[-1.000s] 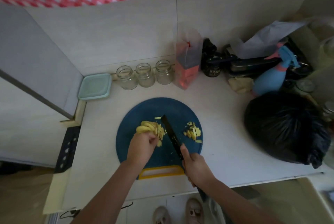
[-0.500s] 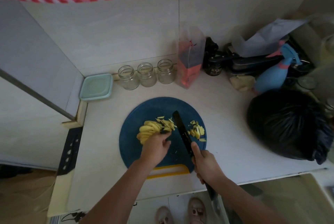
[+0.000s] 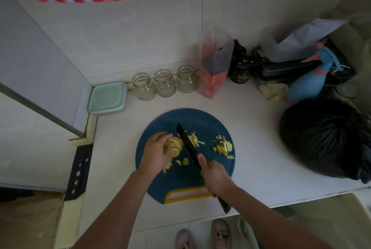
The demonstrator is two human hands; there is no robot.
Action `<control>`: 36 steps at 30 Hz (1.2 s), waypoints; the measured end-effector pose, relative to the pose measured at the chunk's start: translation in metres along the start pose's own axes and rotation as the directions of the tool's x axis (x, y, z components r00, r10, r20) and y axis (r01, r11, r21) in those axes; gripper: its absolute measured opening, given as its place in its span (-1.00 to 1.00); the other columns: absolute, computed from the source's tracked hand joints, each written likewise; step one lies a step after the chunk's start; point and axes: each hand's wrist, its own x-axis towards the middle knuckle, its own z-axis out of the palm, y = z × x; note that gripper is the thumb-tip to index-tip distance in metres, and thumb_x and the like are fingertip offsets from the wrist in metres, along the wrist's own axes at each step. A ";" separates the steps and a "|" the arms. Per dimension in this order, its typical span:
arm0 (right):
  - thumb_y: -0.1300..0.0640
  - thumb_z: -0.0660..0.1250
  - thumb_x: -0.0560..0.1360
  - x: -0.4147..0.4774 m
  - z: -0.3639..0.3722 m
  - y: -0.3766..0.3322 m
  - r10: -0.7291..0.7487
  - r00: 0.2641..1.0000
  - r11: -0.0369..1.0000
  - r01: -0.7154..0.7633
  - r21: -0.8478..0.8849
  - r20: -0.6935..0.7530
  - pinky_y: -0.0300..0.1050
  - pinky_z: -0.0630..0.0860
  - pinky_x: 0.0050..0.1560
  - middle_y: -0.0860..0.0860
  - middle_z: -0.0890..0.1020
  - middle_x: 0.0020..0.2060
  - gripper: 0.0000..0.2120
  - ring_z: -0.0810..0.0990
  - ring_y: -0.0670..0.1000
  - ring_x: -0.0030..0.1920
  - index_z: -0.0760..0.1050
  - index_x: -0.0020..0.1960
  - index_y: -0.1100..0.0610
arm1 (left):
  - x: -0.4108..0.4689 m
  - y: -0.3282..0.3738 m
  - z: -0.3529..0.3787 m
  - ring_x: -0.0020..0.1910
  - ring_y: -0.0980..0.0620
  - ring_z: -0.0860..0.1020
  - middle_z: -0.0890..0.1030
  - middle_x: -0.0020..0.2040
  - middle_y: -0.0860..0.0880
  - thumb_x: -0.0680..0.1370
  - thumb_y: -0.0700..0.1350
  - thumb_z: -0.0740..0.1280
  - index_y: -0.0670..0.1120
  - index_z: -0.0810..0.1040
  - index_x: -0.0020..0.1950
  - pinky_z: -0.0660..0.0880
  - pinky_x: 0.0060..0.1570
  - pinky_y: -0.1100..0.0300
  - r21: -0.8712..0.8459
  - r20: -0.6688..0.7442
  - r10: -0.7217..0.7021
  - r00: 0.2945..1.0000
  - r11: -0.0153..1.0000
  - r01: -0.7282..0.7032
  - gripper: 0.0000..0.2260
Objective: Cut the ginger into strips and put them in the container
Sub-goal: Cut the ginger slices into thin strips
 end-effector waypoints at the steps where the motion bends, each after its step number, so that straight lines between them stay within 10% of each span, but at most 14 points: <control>1: -0.26 -0.06 0.59 0.004 0.000 -0.001 0.004 1.000 1.000 -0.004 -0.009 -0.013 -0.18 0.40 -0.43 0.03 0.45 -0.38 -0.47 0.42 -0.06 -0.45 0.39 -0.24 0.12 | 0.001 0.001 -0.001 0.27 -0.02 0.39 0.48 0.26 -0.08 0.54 -0.15 0.32 -0.09 0.51 0.29 0.24 0.26 0.26 -0.018 0.006 0.010 1.000 1.000 -0.010 -0.69; 7: -0.22 -0.09 0.61 0.011 -0.008 0.007 0.031 0.994 0.998 -0.035 -0.043 -0.107 -0.12 0.43 -0.26 0.04 0.47 -0.37 -0.46 0.45 -0.03 -0.39 0.41 -0.24 0.13 | 0.010 0.003 -0.004 0.05 0.12 0.46 0.50 0.12 -0.01 0.53 -0.11 0.34 -0.04 0.55 0.19 0.35 0.08 0.31 -0.107 0.058 -0.024 0.998 0.994 0.030 -0.77; 13: -0.27 -0.09 0.58 0.006 -0.019 0.021 0.109 0.982 0.993 -0.102 0.053 -0.153 -0.20 0.43 -0.53 0.09 0.46 -0.42 -0.37 0.47 0.00 -0.51 0.45 -0.15 0.24 | 0.013 -0.001 -0.007 0.08 0.10 0.47 0.49 0.14 0.01 0.53 -0.09 0.35 -0.03 0.54 0.18 0.34 0.07 0.33 -0.143 0.068 -0.032 0.997 0.989 0.041 -0.76; 29: -0.27 0.01 0.57 0.001 0.011 0.013 0.018 0.977 0.985 0.019 0.170 -0.213 -0.11 0.38 -0.41 -0.03 0.43 -0.51 -0.44 0.40 -0.10 -0.55 0.40 -0.34 0.13 | -0.007 -0.025 -0.005 0.48 0.14 -0.04 0.06 0.53 0.05 0.26 0.27 0.46 0.19 0.01 0.50 -0.01 0.49 0.00 -0.052 0.320 0.224 0.921 0.974 -0.219 -0.06; 36: -0.26 -0.03 0.59 0.005 0.017 0.012 0.071 0.961 0.991 -0.038 0.128 -0.266 -0.18 0.39 -0.52 0.07 0.49 -0.36 -0.47 0.49 0.03 -0.39 0.44 -0.23 0.12 | -0.012 -0.025 0.003 0.48 -0.05 0.07 0.26 0.44 -0.04 0.40 0.04 0.48 0.06 0.53 0.28 0.13 0.44 -0.05 -0.040 0.119 0.450 0.885 0.893 -0.448 -0.54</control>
